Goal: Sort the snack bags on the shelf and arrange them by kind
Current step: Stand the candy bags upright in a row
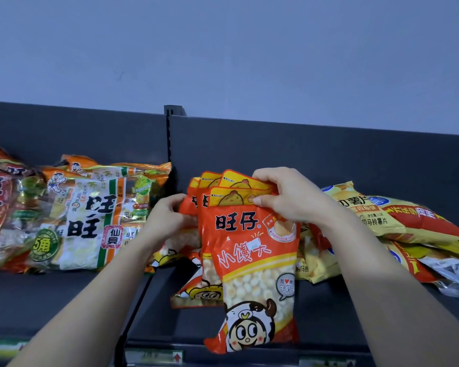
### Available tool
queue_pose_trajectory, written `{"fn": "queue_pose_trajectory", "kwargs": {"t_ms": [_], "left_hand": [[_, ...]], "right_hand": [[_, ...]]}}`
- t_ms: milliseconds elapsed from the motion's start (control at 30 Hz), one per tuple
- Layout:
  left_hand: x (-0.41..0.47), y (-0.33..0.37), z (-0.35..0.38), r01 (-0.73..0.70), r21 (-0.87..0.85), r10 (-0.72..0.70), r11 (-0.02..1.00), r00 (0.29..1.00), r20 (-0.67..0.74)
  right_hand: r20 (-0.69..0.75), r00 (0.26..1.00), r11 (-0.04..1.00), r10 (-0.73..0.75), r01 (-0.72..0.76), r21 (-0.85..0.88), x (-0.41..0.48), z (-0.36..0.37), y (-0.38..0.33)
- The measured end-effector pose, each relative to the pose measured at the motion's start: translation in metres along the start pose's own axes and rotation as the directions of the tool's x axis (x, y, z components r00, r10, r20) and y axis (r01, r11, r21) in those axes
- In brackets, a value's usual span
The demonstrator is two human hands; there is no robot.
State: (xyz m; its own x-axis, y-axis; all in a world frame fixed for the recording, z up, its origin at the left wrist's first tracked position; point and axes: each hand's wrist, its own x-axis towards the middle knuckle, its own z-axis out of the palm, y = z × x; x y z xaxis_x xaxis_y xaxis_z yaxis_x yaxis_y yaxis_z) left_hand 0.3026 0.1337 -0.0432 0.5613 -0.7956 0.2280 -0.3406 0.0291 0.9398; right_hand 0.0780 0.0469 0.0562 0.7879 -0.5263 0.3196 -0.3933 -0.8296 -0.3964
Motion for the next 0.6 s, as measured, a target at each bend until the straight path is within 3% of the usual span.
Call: {"fn": "queue_pose_trajectory", "kwargs": {"t_ms": [200,300,500,600], "left_hand": [[0.031,-0.002,-0.005,0.094,-0.38,-0.135,0.92,0.987,-0.083],[0.048,-0.006,-0.008,0.093,-0.479,-0.164,0.873,0.98,-0.109],[0.072,-0.029,0.004,0.207,-0.139,-0.221,0.968,0.971,-0.093],[0.084,-0.034,0.006,0.197,-0.049,-0.202,0.979,0.965,-0.164]], "right_hand": [[0.024,1.0,0.998,0.012,-0.014,0.053,0.002,-0.001,-0.002],[0.033,0.999,0.997,0.023,-0.026,0.078,0.005,0.001,-0.003],[0.047,0.998,0.991,0.051,-0.057,0.117,0.015,0.008,-0.002],[0.042,0.998,0.99,0.051,-0.057,0.132,0.019,0.009,-0.003]]}}
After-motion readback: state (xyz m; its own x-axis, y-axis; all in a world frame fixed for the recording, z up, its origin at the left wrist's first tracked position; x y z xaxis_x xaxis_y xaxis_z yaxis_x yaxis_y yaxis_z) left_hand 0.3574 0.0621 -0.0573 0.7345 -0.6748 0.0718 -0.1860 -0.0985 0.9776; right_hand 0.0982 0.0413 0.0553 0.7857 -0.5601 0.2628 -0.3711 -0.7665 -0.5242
